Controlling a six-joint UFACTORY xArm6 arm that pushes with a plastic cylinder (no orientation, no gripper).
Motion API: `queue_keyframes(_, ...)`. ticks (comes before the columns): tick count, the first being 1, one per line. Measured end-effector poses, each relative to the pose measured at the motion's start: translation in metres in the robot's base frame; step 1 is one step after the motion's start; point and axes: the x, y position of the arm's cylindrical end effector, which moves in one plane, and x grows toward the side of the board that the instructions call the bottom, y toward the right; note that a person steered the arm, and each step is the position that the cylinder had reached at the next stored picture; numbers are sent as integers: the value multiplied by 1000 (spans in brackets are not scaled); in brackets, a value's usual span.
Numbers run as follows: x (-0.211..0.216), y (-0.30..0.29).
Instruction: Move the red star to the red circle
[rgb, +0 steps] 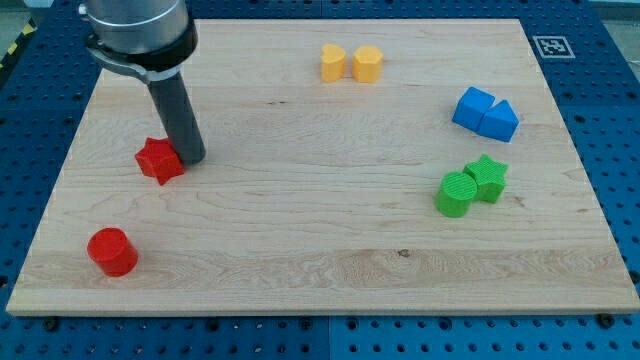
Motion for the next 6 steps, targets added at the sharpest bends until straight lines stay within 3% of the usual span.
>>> queue_keyframes(3,-30,-31)
queue_keyframes(6,25,-39)
